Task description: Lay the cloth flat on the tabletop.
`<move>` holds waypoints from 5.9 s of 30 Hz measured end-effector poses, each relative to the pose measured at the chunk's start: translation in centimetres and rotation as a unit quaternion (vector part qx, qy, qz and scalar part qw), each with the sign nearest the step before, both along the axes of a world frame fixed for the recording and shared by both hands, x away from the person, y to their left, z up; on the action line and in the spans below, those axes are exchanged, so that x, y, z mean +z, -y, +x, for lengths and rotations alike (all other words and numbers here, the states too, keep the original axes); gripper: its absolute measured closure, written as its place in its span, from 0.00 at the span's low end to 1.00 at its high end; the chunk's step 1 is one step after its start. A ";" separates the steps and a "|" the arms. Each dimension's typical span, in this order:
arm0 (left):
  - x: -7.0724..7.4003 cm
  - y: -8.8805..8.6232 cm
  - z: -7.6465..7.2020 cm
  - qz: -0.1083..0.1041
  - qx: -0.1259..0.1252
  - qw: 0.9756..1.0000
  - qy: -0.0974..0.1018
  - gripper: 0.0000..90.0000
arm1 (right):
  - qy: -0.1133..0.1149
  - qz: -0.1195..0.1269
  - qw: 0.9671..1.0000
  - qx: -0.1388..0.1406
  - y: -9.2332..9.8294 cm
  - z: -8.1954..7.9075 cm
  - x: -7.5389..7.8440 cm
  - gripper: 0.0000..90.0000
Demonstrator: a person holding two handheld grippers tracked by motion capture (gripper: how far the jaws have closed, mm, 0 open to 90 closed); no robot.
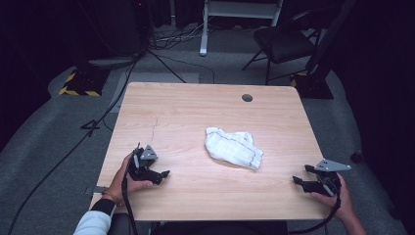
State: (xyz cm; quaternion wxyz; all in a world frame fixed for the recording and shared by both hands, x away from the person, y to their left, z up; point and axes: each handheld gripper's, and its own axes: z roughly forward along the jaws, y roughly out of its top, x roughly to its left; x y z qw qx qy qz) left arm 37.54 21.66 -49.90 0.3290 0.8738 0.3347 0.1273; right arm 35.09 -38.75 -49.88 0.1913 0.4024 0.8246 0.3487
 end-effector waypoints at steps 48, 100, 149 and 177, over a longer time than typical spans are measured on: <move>1.7 14.5 9.6 0.004 -0.155 0.988 0.019 0.77 | -0.016 -0.020 0.992 0.125 -12.2 7.5 1.0 0.91; 3.2 22.5 2.3 -0.006 -0.182 0.982 0.039 0.42 | -0.003 -0.070 0.925 0.373 -18.3 -3.9 1.2 0.92; 2.0 6.3 2.8 0.028 -0.141 0.990 0.006 0.93 | 0.024 -0.053 0.985 0.163 -16.3 6.1 3.9 0.96; 2.4 8.5 5.8 0.005 -0.038 0.998 0.040 0.29 | 0.012 -0.025 1.000 0.015 -8.8 7.3 3.3 0.61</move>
